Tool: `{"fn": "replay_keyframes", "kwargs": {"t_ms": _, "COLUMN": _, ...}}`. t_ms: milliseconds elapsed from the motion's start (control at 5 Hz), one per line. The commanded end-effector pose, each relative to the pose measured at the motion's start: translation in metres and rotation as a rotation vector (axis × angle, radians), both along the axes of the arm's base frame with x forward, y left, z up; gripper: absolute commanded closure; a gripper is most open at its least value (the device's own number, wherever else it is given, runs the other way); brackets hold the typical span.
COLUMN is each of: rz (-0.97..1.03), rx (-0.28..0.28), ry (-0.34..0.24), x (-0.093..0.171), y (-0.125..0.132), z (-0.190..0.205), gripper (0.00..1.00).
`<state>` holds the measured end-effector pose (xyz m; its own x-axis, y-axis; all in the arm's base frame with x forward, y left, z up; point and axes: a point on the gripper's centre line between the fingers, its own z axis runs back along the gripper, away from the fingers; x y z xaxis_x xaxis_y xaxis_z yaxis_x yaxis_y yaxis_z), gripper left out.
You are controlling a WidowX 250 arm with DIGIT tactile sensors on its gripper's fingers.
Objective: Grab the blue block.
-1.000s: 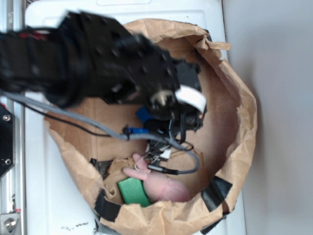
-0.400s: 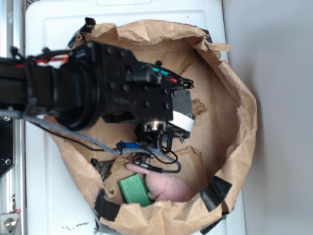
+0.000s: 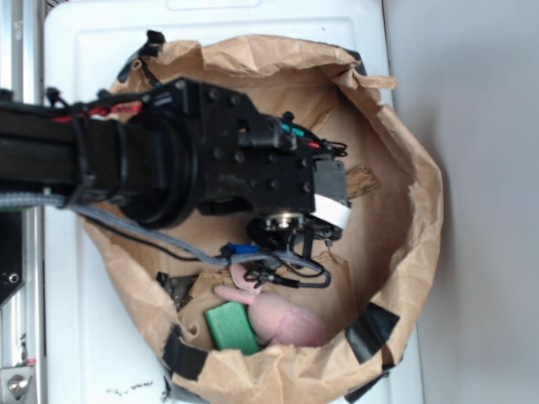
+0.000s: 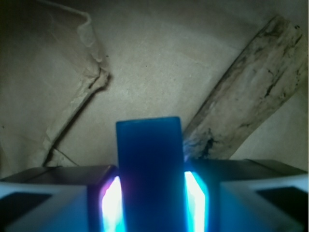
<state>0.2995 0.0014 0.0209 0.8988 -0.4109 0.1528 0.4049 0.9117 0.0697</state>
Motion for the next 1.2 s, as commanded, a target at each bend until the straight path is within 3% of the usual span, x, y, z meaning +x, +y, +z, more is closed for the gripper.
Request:
{"fn": "replay_keyframes", "kwargs": {"t_ms": 0, "rz": 0.102, "rx": -0.079, "ry": 0.025, "x": -0.001, "y": 0.01, "z": 0.05, "gripper": 1.0}}
{"fn": "replay_keyframes", "kwargs": {"t_ms": 200, "rz": 0.178, "rx": -0.126, "ry": 0.083, "x": -0.011, "y": 0.017, "z": 0.082, "gripper": 1.0}}
{"fn": "replay_keyframes", "kwargs": {"t_ms": 600, "rz": 0.287, "rx": -0.135, "ry": 0.097, "x": -0.029, "y": 0.018, "z": 0.122, "gripper": 1.0}}
{"fn": "replay_keyframes", "kwargs": {"t_ms": 800, "rz": 0.34, "rx": -0.173, "ry": 0.109, "x": -0.037, "y": 0.018, "z": 0.138, "gripper": 1.0}}
{"fn": "replay_keyframes", "kwargs": {"t_ms": 1000, "rz": 0.286, "rx": -0.149, "ry": 0.101, "x": -0.046, "y": 0.014, "z": 0.138, "gripper": 0.0}}
